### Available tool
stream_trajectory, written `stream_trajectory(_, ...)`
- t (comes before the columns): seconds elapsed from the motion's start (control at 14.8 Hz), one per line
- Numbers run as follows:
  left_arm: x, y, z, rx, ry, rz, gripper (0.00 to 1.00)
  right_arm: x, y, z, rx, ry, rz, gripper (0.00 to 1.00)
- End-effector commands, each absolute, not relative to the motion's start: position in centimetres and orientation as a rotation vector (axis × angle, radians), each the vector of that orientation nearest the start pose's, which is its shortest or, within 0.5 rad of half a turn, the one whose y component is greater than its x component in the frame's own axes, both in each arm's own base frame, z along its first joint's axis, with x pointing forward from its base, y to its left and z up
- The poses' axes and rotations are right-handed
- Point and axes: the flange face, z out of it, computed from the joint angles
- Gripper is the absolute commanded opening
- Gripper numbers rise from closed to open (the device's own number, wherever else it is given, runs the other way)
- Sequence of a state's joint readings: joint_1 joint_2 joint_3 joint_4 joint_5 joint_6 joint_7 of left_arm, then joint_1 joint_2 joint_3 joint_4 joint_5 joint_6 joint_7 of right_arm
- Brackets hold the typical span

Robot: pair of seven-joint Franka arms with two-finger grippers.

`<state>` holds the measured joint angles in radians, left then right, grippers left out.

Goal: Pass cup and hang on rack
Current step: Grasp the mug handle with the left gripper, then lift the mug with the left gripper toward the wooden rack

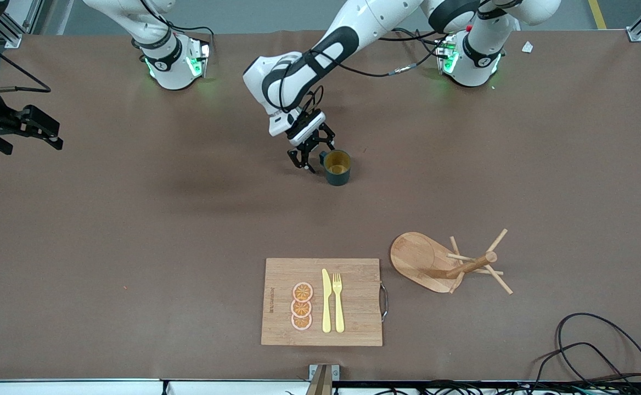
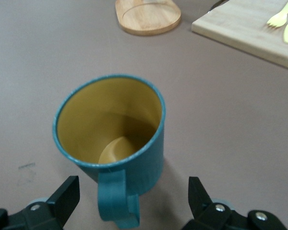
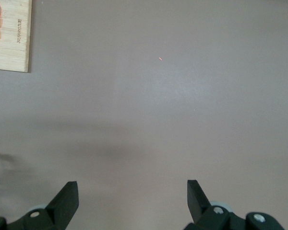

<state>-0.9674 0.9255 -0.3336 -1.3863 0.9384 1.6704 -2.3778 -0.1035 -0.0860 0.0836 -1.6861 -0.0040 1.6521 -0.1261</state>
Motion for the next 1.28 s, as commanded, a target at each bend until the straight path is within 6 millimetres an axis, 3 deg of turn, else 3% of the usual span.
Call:
stream_trajectory(0.0,29.8,-61.5,15.6,-2.439,-0.959,-0.989,1.00,52.8,-0.9,63.3,-3.142,-0.156,-0.108,1.00)
stream_trajectory(0.2,30.0,-61.5,15.6,-2.436,-0.962,-0.990,0.93,52.8,-0.8,63.5,-3.140,-0.158,-0.110,1.00)
stream_trajectory(0.68,29.9,-61.4,15.2,-2.430,-0.979,-0.991,0.51,52.8,-0.7,63.4,-3.142,-0.166,-0.105,1.00)
stream_trajectory(0.95,30.2,-61.4,15.5,-2.432,-0.991,-0.991,0.20,52.8,-0.7,63.4,-3.141,-0.168,-0.105,1.00)
stream_trajectory(1.01,30.5,-61.5,16.2,-2.442,-0.998,-0.991,0.18,52.8,-0.7,63.4,-3.141,-0.170,-0.105,1.00)
stream_trajectory(1.22,34.5,-60.6,20.4,-2.459,-1.078,-0.928,0.15,52.9,-0.7,63.4,-3.141,-0.173,-0.103,1.00)
